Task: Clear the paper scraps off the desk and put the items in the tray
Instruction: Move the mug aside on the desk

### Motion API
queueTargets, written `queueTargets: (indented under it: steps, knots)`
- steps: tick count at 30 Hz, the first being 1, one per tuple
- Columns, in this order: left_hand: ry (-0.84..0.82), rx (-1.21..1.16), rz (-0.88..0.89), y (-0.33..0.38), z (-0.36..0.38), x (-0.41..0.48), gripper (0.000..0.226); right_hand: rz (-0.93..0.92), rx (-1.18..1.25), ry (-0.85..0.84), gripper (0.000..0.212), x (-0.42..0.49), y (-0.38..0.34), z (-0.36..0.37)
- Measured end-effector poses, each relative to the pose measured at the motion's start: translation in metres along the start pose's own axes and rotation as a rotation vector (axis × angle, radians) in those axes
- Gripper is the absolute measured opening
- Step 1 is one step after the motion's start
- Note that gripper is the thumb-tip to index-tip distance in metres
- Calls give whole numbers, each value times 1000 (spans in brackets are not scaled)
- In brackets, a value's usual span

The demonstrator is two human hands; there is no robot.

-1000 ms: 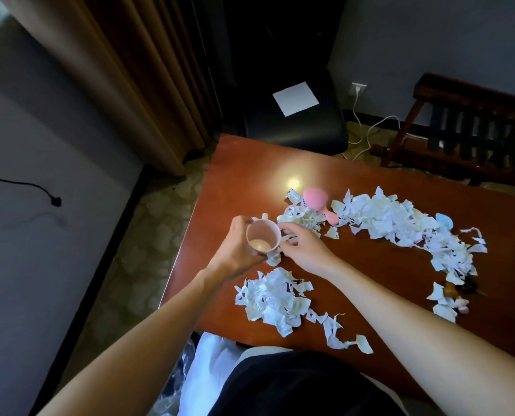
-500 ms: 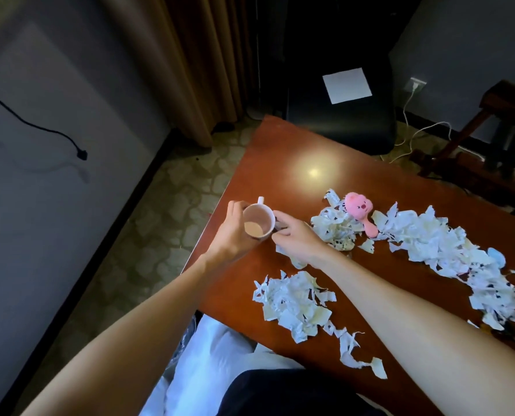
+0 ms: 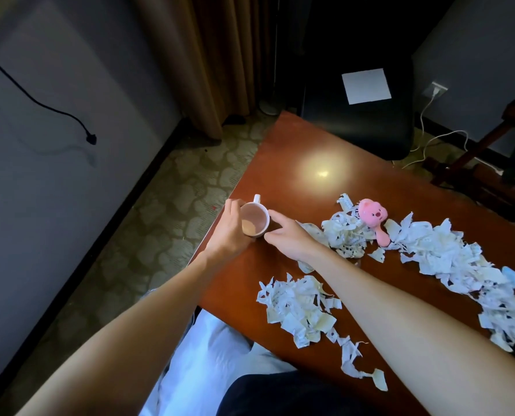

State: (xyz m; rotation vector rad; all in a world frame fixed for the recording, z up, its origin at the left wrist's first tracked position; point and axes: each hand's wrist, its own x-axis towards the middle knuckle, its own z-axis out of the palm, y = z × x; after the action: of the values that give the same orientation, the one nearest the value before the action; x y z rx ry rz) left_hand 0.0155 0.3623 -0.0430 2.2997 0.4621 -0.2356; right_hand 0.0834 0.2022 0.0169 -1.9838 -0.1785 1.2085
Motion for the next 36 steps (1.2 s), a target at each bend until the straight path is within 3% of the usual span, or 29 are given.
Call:
queueTargets:
  steps: [14, 21, 31, 36]
  knots:
    - [16, -14, -103, 15, 14, -3, 93, 48, -1, -22, 75, -4, 12, -4]
    - [38, 51, -155, 26, 17, -25, 112, 4, 18, 19, 69, -24, 39, -12]
    - [149, 127, -250, 60, 45, -82, 98, -62, 53, 75, 59, -62, 90, -34]
    - [79, 178, -214, 75, 74, -108, 92, -90, 40, 65, 58, -84, 122, -50]
